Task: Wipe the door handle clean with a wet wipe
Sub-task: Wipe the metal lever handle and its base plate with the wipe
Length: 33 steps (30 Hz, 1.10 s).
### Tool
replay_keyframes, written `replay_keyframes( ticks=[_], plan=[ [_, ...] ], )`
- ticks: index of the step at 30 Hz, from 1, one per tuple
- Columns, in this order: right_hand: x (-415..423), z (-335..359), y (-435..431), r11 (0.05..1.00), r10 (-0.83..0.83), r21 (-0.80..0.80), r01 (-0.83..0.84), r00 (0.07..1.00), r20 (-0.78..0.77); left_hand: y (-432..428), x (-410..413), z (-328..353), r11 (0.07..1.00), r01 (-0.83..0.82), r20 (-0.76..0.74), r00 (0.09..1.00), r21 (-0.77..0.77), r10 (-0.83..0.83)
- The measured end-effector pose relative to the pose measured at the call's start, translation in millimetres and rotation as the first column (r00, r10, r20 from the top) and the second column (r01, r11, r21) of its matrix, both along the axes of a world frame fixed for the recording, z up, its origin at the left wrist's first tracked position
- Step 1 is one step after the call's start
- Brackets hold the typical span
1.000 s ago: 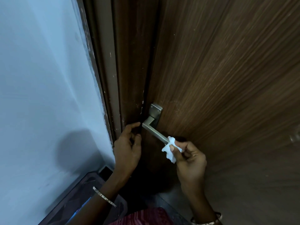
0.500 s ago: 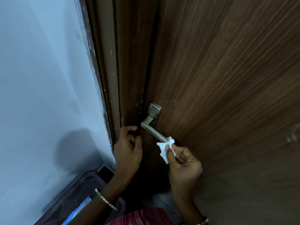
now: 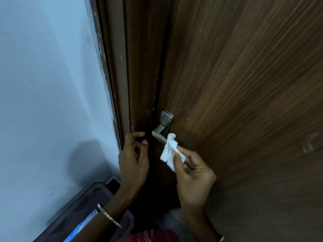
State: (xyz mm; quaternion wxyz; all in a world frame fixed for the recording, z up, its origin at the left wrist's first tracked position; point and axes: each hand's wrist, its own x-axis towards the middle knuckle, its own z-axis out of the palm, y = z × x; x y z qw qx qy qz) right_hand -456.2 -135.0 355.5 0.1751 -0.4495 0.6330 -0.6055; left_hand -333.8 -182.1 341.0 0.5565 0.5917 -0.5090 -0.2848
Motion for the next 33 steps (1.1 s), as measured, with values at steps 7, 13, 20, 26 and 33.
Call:
replay_keyframes(
  ticks=[7, 13, 20, 26, 33],
  plan=[
    [-13, 26, -31, 0.965, 0.235, 0.091, -0.248, 0.963, 0.128, -9, 3, 19, 0.878, 0.414, 0.213, 0.905, -0.239, -0.369],
    [-27, 27, -36, 0.812, 0.527, 0.086, -0.577, 0.789, 0.316, -35, 12, 24, 0.947, 0.265, 0.206, 0.952, -0.183, -0.226],
    [-33, 13, -30, 0.968, 0.237, 0.154, -0.198, 0.922, -0.305, -56, -19, 35, 0.965, 0.055, 0.431, 0.900, -0.255, 0.062],
    [-30, -5, -18, 0.937, 0.301, 0.250, -0.246, 0.930, -0.211, -67, -30, 18, 0.988, 0.083, 0.451, 0.892, -0.132, -0.015],
    [-37, -8, -19, 0.925, 0.308, 0.273, -0.265, 0.943, -0.127, -71, -27, 6, 0.998, 0.064, 0.328, 0.943, 0.003, -0.061]
  ],
)
